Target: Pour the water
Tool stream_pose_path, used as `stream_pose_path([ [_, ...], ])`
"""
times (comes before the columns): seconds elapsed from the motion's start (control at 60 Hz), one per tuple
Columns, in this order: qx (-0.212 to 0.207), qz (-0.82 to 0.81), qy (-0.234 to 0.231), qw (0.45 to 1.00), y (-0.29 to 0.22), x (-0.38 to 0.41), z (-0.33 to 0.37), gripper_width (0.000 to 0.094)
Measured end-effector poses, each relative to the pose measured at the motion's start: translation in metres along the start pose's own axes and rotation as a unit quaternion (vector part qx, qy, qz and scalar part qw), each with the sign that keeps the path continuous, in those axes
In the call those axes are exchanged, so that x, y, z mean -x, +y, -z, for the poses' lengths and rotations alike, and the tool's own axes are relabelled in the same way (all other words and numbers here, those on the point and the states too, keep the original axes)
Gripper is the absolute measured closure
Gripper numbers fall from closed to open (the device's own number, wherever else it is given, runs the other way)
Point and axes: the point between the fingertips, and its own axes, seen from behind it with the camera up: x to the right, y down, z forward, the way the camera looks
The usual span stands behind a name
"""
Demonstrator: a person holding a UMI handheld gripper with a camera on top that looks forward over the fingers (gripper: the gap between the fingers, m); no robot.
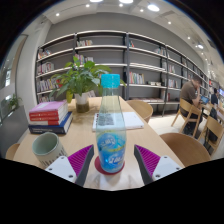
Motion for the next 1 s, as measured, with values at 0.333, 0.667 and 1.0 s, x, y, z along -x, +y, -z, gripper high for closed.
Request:
stream_pose_path([
  [0.333,0.112,0.009,-0.018,0.993,0.083,0.068,0.143,0.0107],
  [0.667,0.083,0.004,-0.042,0.996,-0.001,0.143,0.221,0.0089],
  [1.0,0.03,0.022,-0.039,0.999,-0.077,0.162,0.254,0.0092],
])
